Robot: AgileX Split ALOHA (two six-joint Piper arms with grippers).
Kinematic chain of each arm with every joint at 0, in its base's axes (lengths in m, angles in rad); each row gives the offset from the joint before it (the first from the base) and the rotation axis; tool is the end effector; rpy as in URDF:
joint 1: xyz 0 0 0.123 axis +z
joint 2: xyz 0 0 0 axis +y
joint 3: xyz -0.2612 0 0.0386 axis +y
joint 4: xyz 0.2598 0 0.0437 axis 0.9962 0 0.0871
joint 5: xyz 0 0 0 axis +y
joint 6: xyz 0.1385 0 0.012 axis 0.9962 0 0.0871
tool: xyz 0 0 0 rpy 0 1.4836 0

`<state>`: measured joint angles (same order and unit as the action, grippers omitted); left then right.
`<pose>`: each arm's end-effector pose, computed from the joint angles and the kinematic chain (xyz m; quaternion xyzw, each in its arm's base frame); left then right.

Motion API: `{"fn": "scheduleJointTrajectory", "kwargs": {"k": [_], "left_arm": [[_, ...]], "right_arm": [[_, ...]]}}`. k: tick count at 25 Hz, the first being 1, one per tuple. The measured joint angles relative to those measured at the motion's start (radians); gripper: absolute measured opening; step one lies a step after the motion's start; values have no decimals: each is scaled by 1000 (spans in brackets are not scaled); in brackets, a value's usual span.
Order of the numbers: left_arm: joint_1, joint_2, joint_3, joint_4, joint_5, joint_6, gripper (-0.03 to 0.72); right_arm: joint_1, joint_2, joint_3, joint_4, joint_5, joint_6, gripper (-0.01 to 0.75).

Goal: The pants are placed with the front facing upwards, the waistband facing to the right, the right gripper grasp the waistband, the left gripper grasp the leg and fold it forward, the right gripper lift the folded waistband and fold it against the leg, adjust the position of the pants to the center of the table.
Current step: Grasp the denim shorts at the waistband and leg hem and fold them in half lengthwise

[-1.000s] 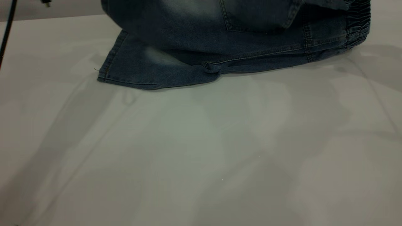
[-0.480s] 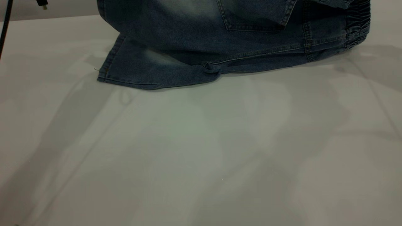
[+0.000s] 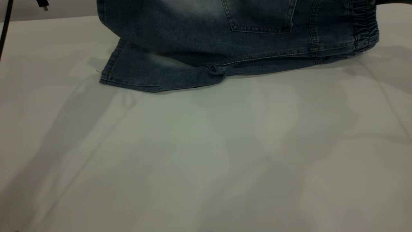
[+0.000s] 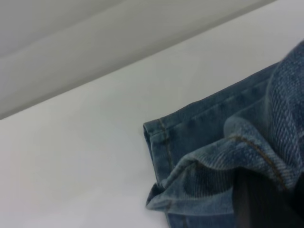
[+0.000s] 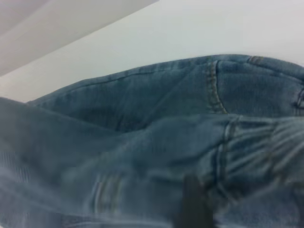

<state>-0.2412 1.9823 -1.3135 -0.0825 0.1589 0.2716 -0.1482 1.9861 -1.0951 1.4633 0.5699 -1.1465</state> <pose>0.4592 -0.1148 0.1263 0.1984 0.8932 -0.0163 0.4033 0.4199 0.0128 0.0820 0.1059 0.9011 0.2861 0.3081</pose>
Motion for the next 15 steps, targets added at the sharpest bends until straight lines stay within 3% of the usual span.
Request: {"fn": "scheduleJointTrajectory", "kwargs": {"k": [5, 15], "left_arm": [[0, 0, 0, -3, 30, -52, 79], [0, 0, 0, -3, 115, -235, 79]], "right_arm": [[-1, 0, 0, 0, -17, 0, 541], [-1, 0, 0, 0, -16, 1, 550]]}}
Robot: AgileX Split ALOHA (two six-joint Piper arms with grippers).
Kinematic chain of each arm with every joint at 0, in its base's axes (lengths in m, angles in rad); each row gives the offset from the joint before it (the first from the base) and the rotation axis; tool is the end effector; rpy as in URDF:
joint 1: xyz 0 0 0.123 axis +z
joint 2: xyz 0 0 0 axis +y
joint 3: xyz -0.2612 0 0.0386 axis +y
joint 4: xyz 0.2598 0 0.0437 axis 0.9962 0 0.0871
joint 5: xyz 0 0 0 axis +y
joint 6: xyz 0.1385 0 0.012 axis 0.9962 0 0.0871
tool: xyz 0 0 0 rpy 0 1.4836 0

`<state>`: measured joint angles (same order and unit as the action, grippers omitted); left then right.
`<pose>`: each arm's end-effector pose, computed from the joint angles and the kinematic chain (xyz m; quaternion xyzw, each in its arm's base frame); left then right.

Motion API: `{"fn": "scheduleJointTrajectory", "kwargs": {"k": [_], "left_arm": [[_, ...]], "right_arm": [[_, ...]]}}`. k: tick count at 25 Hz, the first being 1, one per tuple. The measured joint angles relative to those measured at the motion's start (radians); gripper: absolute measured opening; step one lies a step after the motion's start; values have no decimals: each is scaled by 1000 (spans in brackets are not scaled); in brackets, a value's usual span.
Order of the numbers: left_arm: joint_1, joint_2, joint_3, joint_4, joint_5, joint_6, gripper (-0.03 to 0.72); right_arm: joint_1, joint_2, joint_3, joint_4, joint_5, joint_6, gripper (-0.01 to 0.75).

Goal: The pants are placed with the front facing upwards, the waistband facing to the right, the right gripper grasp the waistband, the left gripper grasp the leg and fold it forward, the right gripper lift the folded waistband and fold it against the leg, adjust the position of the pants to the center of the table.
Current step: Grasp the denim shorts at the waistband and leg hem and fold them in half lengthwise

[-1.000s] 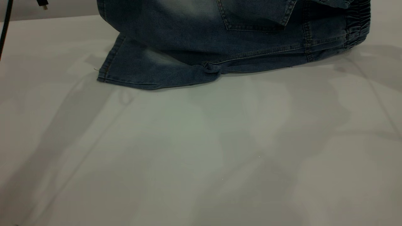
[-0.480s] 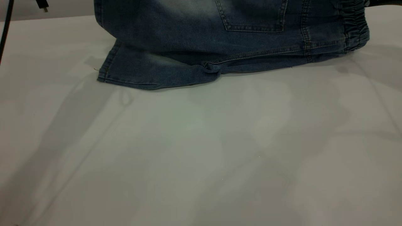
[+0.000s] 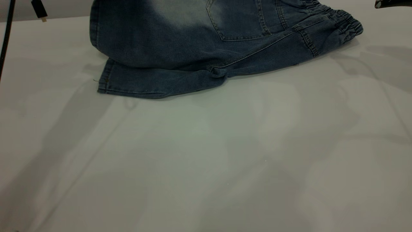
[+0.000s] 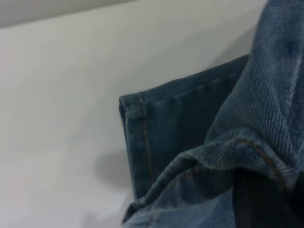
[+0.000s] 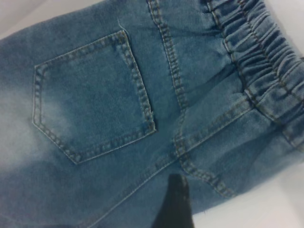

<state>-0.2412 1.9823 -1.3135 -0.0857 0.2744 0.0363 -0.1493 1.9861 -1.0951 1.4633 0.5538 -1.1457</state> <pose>0.4478 -0.1135 0.1152 0.0952 0.9317 -0.0609 0.3451 0.4206 0.0103 0.0813 0.1100 0.9020 0.2791 0.3103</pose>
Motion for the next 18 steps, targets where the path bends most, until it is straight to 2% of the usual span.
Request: {"fn": "scheduleJointTrajectory", "kwargs": {"k": [7, 15, 18], "left_arm": [[0, 0, 0, 7, 79, -47, 79], [0, 0, 1, 11, 83, -36, 81], [0, 0, 5, 11, 85, -21, 108]], "right_arm": [[0, 0, 0, 0, -3, -1, 550], [0, 0, 0, 0, -5, -7, 550], [0, 0, 0, 0, -8, -7, 550]]}}
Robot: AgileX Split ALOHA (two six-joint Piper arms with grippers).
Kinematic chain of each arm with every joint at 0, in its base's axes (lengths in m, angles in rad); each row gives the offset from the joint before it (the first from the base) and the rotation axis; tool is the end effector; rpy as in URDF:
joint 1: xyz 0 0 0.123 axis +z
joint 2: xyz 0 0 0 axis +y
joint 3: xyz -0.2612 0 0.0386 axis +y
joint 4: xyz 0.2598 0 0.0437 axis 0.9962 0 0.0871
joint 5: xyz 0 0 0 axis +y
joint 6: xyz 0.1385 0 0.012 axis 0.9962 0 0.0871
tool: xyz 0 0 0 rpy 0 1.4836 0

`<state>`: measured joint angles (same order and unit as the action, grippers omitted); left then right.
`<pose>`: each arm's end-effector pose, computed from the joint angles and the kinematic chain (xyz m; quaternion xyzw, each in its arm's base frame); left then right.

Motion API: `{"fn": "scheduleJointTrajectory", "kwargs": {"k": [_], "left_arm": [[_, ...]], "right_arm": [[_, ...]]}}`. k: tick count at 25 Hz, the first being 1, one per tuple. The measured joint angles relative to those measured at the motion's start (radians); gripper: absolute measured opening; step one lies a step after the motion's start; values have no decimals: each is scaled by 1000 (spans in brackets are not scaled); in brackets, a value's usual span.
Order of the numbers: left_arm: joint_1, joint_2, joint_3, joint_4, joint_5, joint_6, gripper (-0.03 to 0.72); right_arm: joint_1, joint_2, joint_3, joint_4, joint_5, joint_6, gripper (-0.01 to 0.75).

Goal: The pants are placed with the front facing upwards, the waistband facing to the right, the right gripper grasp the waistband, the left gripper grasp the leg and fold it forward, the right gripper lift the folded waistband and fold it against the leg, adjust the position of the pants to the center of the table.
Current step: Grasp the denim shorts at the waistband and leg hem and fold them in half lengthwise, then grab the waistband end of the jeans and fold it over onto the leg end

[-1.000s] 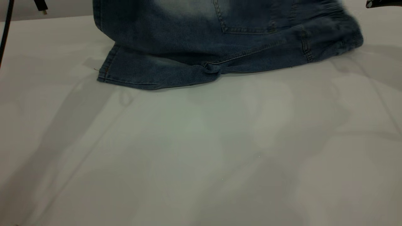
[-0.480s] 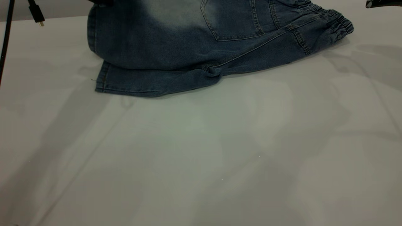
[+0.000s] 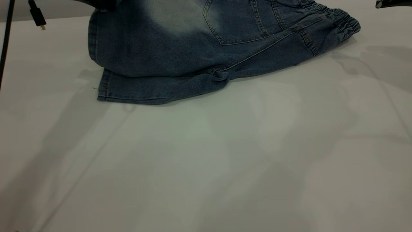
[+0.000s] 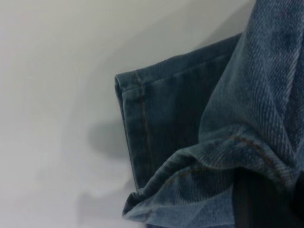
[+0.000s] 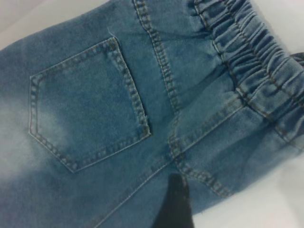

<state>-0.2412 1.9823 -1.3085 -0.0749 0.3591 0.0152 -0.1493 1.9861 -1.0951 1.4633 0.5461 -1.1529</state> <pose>0.4375 -0.1114 0.1063 0.0925 0.9468 -0.0578 0.3027 0.4209 0.0094 0.0810 0.1082 0.9029 0.2747 0.3124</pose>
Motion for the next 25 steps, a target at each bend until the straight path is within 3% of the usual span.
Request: {"fn": "scheduleJointTrajectory", "kwargs": {"k": [11, 20, 25], "left_arm": [[0, 0, 0, -1, -1, 8, 482], [0, 0, -1, -3, -25, 6, 514], [0, 0, -1, -3, -44, 6, 514]], "right_arm": [[0, 0, 0, 0, 2, -1, 550], [0, 0, 0, -2, 94, 85, 550], [-1, 19, 0, -6, 90, 139, 550]]}}
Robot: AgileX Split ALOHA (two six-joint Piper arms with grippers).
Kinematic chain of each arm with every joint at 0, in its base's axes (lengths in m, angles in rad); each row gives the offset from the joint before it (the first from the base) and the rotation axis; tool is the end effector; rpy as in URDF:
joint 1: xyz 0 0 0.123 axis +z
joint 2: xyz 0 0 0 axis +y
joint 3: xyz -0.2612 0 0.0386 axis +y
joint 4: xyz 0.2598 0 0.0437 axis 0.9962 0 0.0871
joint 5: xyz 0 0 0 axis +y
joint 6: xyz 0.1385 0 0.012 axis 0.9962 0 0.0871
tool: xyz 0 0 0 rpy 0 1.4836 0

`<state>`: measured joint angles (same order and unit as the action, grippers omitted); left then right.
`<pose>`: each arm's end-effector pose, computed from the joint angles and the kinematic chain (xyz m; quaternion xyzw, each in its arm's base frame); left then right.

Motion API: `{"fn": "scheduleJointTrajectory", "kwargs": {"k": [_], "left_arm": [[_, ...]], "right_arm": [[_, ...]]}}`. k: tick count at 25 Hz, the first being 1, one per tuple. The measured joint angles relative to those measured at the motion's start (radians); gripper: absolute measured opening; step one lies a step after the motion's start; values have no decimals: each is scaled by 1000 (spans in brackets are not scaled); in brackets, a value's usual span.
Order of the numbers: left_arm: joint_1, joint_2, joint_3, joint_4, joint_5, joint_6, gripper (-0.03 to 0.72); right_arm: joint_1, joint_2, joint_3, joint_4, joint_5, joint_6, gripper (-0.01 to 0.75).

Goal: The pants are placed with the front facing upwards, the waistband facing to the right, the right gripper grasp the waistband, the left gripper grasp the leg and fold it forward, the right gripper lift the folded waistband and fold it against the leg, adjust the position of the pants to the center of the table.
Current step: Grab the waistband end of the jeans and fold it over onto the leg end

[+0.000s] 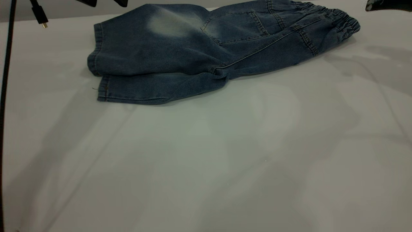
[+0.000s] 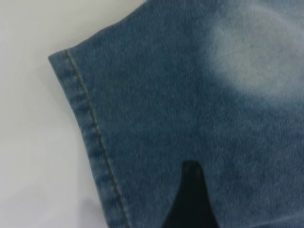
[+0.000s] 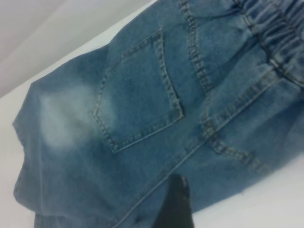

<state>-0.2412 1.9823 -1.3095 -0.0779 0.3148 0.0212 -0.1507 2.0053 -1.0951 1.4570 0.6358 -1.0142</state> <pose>0.4426 -0.1123 0.1103 0.0927 0.9396 -0.0595 0.3241 0.4157 0.0199 0.0770 0.1539 0.8912 0.3317 0.2685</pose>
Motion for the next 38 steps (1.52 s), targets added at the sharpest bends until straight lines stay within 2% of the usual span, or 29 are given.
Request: {"fn": "scheduleJointTrajectory", "kwargs": {"k": [3, 12, 15, 21, 24, 31, 38], "left_arm": [[0, -1, 0, 0, -12, 0, 514], [0, -1, 0, 0, 14, 2, 514], [0, -1, 0, 0, 23, 4, 514], [0, -1, 0, -1, 23, 1, 514], [0, -1, 0, -2, 23, 0, 514], [0, -1, 0, -4, 47, 0, 514], [0, -1, 0, -4, 48, -1, 514]], "right_arm": [[-19, 47, 0, 3, 13, 26, 552], [-111, 233, -100, 62, 219, 20, 552], [-111, 265, -124, 86, 218, 13, 552], [-109, 265, -124, 98, 105, -42, 552], [-109, 265, -124, 96, 86, -44, 552], [-109, 333, -211, 71, 167, -19, 602], [-109, 383, -294, 55, 173, -4, 608]]}}
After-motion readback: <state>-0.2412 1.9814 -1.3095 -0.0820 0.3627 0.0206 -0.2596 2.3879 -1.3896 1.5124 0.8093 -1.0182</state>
